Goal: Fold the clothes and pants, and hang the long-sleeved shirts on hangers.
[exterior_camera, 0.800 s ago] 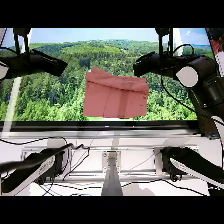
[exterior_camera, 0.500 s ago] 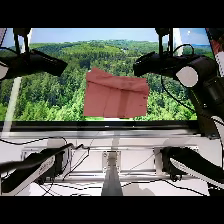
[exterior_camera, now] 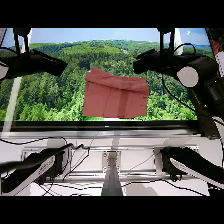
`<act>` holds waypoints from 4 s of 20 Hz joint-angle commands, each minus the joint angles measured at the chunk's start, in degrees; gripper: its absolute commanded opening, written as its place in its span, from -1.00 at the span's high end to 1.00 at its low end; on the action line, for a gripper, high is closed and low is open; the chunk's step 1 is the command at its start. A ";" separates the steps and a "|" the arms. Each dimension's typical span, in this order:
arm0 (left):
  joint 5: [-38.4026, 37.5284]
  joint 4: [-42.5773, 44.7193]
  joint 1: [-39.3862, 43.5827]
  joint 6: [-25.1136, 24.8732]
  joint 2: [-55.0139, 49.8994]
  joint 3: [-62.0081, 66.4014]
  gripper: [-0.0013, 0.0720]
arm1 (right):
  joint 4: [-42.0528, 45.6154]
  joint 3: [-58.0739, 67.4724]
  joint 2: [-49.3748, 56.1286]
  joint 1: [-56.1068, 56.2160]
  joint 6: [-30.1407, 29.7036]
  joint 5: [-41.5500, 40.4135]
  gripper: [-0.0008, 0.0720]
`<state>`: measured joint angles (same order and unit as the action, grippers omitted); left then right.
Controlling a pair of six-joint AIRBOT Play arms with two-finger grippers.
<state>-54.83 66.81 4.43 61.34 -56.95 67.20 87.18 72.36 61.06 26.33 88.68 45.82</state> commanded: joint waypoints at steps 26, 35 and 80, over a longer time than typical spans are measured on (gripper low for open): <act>-5.92 -22.86 -11.65 -1.68 -14.10 -32.57 -0.67 | -47.98 -39.04 19.56 -40.44 -25.35 19.19 -0.36; -0.79 -29.64 -7.76 -8.07 -26.21 -32.50 -0.36 | -47.47 -39.04 21.27 -40.44 -25.38 21.09 -0.24; 18.88 -4.00 1.70 3.87 -10.05 -9.51 0.94 | -42.16 -19.02 4.81 -7.32 -3.65 -15.23 0.93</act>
<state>-44.14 62.74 3.51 65.58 -53.49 57.93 42.09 56.05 56.97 19.03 81.95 41.76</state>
